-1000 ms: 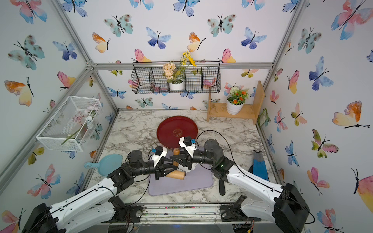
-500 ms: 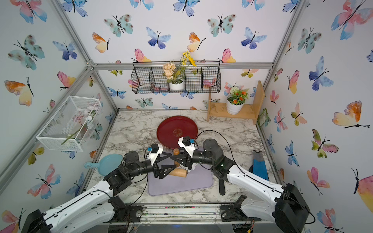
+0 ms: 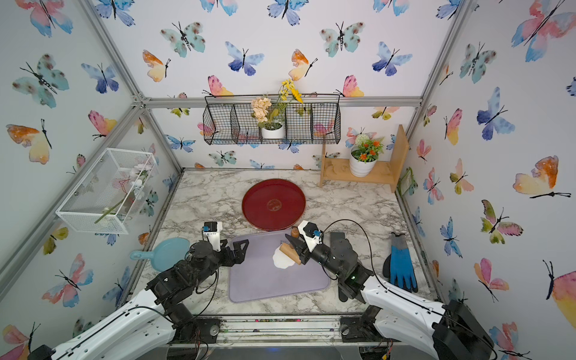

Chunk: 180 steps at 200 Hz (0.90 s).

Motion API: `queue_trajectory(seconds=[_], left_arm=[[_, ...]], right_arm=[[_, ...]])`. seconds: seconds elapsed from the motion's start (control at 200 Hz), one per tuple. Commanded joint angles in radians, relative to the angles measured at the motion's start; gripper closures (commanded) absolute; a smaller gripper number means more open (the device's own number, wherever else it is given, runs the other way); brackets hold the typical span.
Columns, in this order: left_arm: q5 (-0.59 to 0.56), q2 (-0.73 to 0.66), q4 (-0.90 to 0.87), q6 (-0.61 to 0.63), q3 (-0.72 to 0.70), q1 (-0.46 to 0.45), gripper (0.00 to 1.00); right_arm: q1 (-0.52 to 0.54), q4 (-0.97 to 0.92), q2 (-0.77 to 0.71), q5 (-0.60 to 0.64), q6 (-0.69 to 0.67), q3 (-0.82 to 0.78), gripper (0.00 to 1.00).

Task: Roll out the dumpling wrappers from the dough
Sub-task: Adjust the rolling pin, then flatten out the dough on the work surface.

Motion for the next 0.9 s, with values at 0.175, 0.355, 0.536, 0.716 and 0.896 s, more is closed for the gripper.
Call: queue_trajectory(seconds=[0.175, 0.355, 0.536, 0.716, 0.896], left_arm=[[-0.202, 0.033, -0.176, -0.294, -0.082, 0.007, 0.03], [-0.113, 0.057, -0.089, -0.297, -0.163, 0.057, 0.08], [-0.066, 0.081, -0.037, -0.257, -0.187, 0.084, 0.21], [0.011, 0.108, 0.012, -0.207, -0.201, 0.142, 0.35], [0.049, 0.129, 0.045, -0.183, -0.214, 0.181, 0.47]], right_arm=[[-0.002, 0.274, 0.008, 0.049, -0.058, -0.057, 0.98], [-0.005, 0.26, 0.062, -0.042, -0.122, -0.042, 0.98], [-0.065, 0.277, 0.156, -0.196, -0.103, -0.018, 0.98], [-0.101, 0.336, 0.223, -0.239, -0.119, -0.005, 0.98], [-0.12, 0.345, 0.238, -0.235, -0.112, 0.01, 0.98]])
